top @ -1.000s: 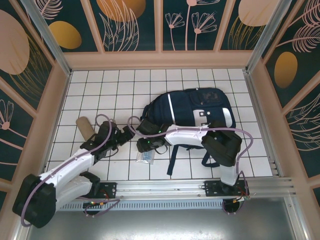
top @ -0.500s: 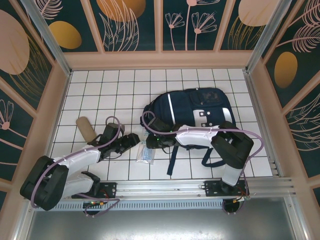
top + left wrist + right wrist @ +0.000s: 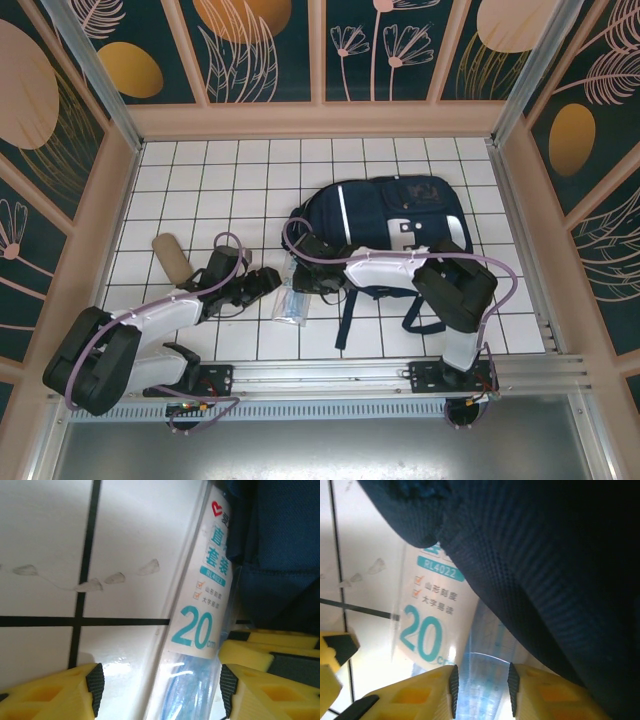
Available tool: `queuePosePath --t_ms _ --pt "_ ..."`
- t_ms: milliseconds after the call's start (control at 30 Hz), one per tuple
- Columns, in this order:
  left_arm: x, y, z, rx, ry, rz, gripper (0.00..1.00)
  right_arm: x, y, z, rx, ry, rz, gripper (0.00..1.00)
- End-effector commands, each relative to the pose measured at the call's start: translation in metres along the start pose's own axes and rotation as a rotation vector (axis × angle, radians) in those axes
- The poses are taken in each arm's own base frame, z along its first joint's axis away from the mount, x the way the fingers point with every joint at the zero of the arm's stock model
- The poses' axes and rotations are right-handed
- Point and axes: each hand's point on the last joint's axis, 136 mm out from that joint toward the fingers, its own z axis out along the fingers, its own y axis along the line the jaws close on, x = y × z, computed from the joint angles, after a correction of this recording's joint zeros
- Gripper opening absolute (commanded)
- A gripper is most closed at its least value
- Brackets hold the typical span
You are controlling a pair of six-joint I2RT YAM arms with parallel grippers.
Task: Pack the student bag
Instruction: Pick up the loose stationery from the center of the table.
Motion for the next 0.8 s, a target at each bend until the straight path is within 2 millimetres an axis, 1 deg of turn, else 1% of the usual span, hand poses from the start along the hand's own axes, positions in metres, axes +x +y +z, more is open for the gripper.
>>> queuePosePath --t_ms 0,67,133,233,300,400,500,533,567,600,667,733,767 --pt "0.010 -0.007 0.003 0.064 0.045 0.028 0.62 0.003 -0.036 0.001 0.116 -0.005 0.059 0.38" --pt "0.013 -0.011 0.005 0.092 0.066 0.029 0.59 0.007 -0.031 0.012 0.067 0.042 0.042 0.37" --pt "0.018 -0.016 0.008 0.124 0.098 0.028 0.57 0.010 -0.020 0.019 0.008 0.068 0.004 0.36" --pt "0.024 -0.017 0.012 0.139 0.127 0.023 0.56 0.010 -0.006 0.021 -0.055 0.076 -0.024 0.35" --pt "0.026 -0.019 0.013 0.150 0.135 0.022 0.55 0.009 -0.005 0.021 -0.058 0.073 -0.032 0.35" --pt "0.029 -0.031 0.011 0.224 0.156 0.018 0.52 0.009 -0.004 0.021 -0.066 0.076 -0.035 0.35" --pt "0.029 -0.038 0.010 0.262 0.161 0.019 0.41 0.011 -0.006 0.021 -0.066 0.081 -0.035 0.35" --pt "0.029 -0.041 0.009 0.282 0.157 0.015 0.38 0.012 -0.007 0.020 -0.068 0.079 -0.035 0.35" --pt "0.028 -0.044 0.009 0.294 0.155 0.014 0.37 0.011 -0.006 0.018 -0.072 0.075 -0.034 0.35" --pt "0.027 -0.042 0.010 0.285 0.152 0.014 0.36 0.010 -0.006 0.017 -0.073 0.071 -0.036 0.35" --pt "0.026 -0.037 0.012 0.254 0.148 0.014 0.29 0.006 -0.005 0.011 -0.075 0.055 -0.044 0.35" --pt "0.024 -0.034 0.013 0.234 0.135 0.009 0.24 0.000 0.000 0.003 -0.081 0.034 -0.060 0.35" --pt "0.022 -0.033 0.013 0.224 0.128 0.007 0.23 -0.003 0.001 -0.003 -0.079 0.021 -0.069 0.36"
